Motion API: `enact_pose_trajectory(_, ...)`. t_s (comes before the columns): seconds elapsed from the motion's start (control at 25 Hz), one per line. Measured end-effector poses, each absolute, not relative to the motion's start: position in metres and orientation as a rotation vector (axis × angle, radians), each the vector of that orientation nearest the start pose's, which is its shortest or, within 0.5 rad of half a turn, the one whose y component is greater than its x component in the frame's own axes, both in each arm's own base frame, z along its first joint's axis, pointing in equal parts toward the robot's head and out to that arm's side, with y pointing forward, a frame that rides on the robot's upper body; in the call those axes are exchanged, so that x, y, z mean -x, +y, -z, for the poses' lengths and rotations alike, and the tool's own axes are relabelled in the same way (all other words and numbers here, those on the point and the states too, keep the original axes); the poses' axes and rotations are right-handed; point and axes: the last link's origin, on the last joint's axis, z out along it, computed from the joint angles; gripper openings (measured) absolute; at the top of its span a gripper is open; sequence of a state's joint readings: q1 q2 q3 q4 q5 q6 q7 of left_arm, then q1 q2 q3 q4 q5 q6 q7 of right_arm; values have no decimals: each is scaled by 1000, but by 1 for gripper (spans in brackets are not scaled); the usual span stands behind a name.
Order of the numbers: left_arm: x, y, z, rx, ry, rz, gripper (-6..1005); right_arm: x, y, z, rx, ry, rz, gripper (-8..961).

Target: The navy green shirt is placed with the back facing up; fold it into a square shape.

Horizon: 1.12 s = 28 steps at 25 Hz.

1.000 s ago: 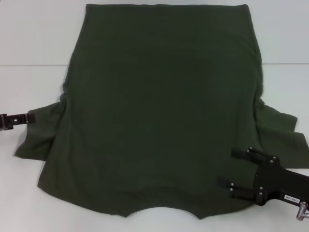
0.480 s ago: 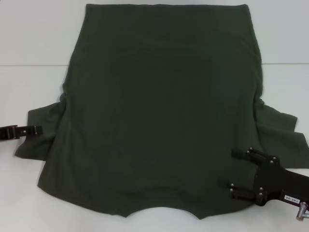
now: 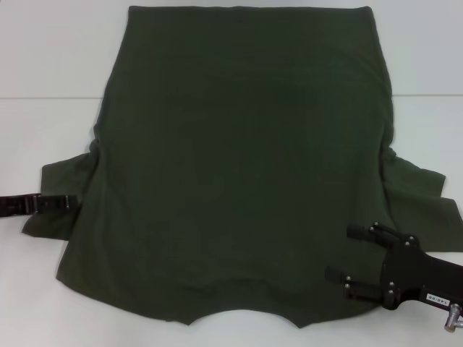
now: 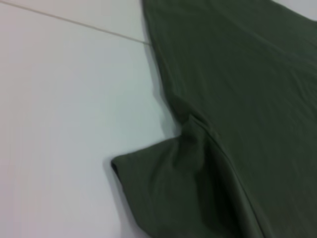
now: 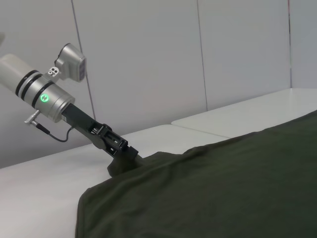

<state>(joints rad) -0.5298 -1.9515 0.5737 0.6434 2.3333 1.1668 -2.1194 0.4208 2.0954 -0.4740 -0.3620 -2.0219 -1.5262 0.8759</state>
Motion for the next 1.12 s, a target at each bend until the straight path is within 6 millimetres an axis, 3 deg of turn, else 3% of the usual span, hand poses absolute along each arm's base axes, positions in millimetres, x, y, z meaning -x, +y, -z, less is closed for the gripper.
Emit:
enact_pose_trajectory(0.4, 360, 360, -64, 2046, -1437, 257, 717, -311, 272, 37, 2556, 496, -787, 925)
enact_pose_trajectory(0.84, 360, 360, -66, 2051, -1430, 251, 195, -310, 273, 36, 2550, 489, -796, 925)
enact_pose_trajectory(1.12, 358, 361, -66, 2049, -1429, 256, 27, -310, 273, 36, 2553, 490, -796, 925)
